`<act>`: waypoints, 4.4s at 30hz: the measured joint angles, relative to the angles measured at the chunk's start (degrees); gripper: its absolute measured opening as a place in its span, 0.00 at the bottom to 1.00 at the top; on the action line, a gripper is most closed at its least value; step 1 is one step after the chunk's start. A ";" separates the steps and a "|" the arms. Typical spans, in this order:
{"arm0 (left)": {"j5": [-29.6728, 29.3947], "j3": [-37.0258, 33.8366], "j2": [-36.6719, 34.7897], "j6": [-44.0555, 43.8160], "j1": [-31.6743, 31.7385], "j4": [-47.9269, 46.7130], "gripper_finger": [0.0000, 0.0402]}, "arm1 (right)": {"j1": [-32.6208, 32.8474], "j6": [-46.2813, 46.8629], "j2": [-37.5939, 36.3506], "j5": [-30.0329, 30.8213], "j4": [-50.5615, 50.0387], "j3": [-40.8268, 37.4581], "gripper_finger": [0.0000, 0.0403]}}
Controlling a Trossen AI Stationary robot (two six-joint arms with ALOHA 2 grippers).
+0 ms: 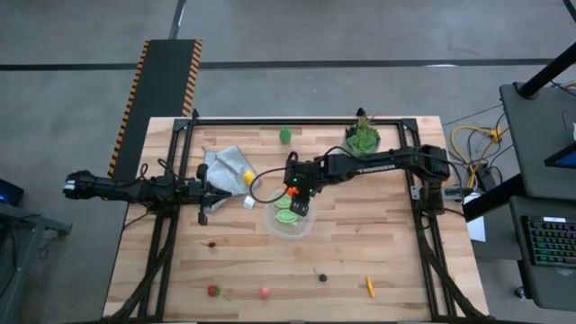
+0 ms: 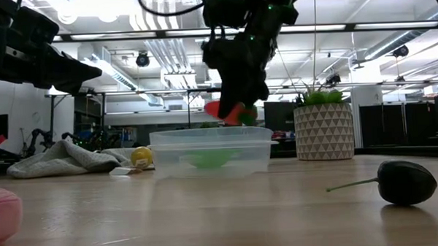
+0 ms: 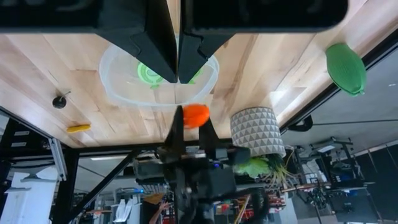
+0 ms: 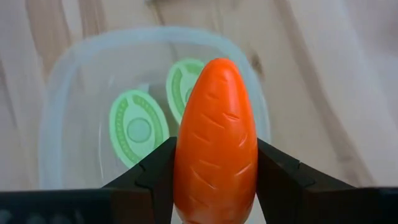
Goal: Pick and placing Produce into tupperware
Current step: Put the orange carrot into the transparent bin, then put the yellow corn into the transparent bin
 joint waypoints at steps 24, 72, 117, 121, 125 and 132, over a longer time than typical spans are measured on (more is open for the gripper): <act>-0.01 0.00 0.20 -0.02 0.00 -0.07 0.00 | 1.65 1.90 3.29 -1.08 0.28 0.00 0.43; -0.01 -0.01 0.16 -0.15 0.00 0.07 0.00 | 2.03 -12.04 -2.68 0.45 5.27 5.15 0.50; -1.51 -0.02 -0.86 0.04 0.00 4.83 0.00 | 43.17 31.78 -36.63 21.14 -27.84 3.54 0.46; -1.51 -0.02 -0.84 0.04 0.00 4.80 0.00 | 43.71 40.09 -35.35 18.71 -28.14 3.52 0.46; -1.53 -0.02 -0.75 0.04 0.02 4.77 0.00 | 44.15 48.90 -32.87 15.11 -29.29 3.52 0.46; -1.78 -0.02 -0.57 0.00 0.02 4.87 0.00 | 45.82 68.08 -25.82 7.95 -36.54 3.52 0.46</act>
